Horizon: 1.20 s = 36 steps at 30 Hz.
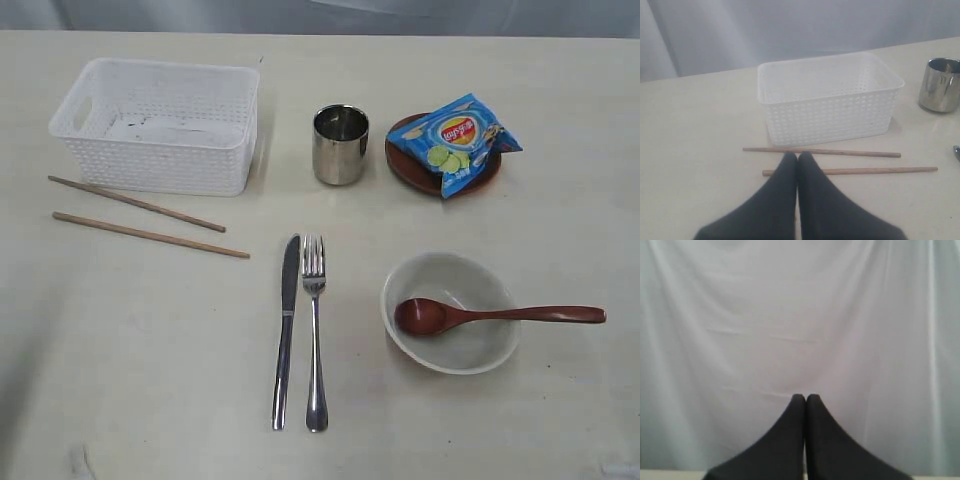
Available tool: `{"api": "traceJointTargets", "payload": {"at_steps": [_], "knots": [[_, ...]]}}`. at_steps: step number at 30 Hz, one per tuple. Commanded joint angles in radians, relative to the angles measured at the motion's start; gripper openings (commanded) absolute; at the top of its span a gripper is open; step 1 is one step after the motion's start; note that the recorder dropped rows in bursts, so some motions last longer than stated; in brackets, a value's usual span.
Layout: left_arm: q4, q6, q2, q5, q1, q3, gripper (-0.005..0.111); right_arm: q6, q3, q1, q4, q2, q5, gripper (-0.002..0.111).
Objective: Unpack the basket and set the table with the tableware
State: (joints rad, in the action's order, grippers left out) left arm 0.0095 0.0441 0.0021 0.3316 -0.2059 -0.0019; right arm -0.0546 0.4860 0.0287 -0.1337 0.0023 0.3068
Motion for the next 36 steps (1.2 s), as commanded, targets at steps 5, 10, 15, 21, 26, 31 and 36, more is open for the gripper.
{"api": "traceJointTargets", "payload": {"at_steps": [5,10,15,21,26,31,36], "knots": [[-0.002,0.000,-0.002,-0.002,-0.006,0.002,0.000,-0.001,-0.296,0.003,0.183,-0.002,-0.144,0.000],[-0.002,0.000,-0.002,-0.002,-0.006,0.002,0.000,-0.030,-0.424,0.003,0.183,-0.002,-0.165,0.000],[-0.002,0.000,-0.002,-0.002,-0.006,0.002,0.000,-0.028,-0.486,0.005,0.134,-0.002,-0.158,0.000],[-0.002,0.000,-0.002,-0.002,-0.006,0.002,0.000,-0.088,-0.486,0.059,0.134,-0.002,0.013,0.000],[-0.002,0.000,-0.002,-0.002,-0.006,0.002,0.000,-0.088,-0.486,0.078,0.134,-0.002,0.013,0.000],[-0.002,0.000,-0.002,-0.002,-0.006,0.002,0.000,-0.088,-0.486,0.078,0.134,-0.002,0.013,0.000],[-0.002,0.000,-0.002,-0.002,-0.006,0.002,0.000,-0.088,-0.486,0.078,0.134,-0.002,0.013,0.000]]}}
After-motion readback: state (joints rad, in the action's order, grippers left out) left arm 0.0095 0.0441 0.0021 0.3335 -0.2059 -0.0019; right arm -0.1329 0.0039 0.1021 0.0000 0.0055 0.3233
